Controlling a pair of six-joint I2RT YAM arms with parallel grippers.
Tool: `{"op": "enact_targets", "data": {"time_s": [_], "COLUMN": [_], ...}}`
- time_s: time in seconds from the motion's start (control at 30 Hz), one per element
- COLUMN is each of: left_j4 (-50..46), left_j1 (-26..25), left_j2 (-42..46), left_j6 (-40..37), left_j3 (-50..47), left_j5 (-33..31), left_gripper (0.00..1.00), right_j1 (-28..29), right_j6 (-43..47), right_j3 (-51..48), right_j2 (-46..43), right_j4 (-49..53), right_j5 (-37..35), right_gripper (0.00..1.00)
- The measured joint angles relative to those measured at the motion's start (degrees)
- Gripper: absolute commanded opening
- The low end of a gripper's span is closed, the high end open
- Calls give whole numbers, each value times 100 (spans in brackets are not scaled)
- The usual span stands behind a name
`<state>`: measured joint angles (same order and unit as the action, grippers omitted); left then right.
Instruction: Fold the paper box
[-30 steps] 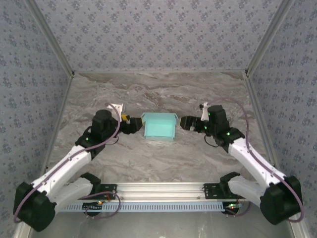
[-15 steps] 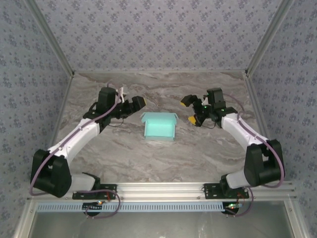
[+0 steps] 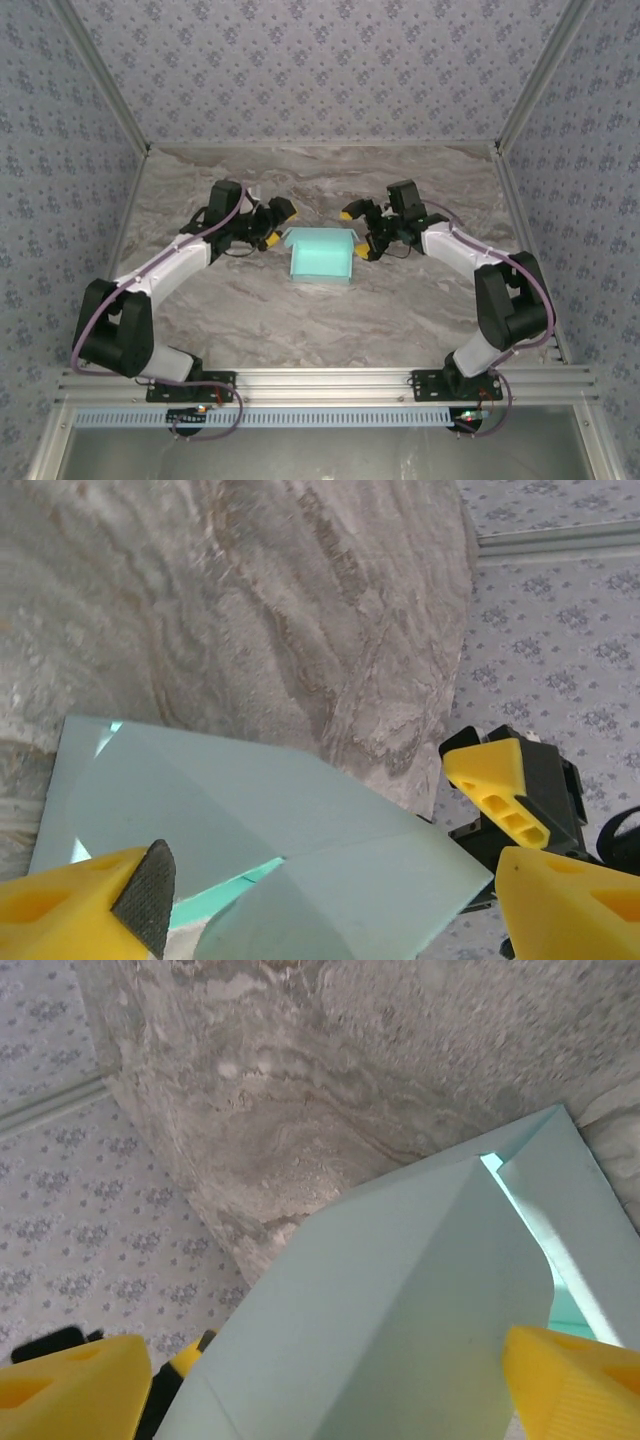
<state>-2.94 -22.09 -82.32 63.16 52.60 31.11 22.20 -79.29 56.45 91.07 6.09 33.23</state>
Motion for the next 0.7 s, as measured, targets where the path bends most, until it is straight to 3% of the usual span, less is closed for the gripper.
{"op": "enact_targets", "data": {"time_s": [0.1,0.27,0.47,0.7], "left_j4": [127,321,365,363], "left_j1": [-129,-192,-203,-313], "left_j2": [-125,-273,-299,-308], "left_j6": [192,358,393,26], "left_j3": [-7,-20,-70,-470], "left_j5": [55,63,61,59], "left_gripper": [83,82,81,73], "right_j1": [162,249,271,271], "right_j6": [-66,-74,37,863], "right_j3": [0,-2,-7,-4], "right_j2": [7,90,109,109], "right_j4": [-57,-55,59,863], "right_j5": [-24,-105,-219,-566], "right_gripper": [79,76,77,80]}}
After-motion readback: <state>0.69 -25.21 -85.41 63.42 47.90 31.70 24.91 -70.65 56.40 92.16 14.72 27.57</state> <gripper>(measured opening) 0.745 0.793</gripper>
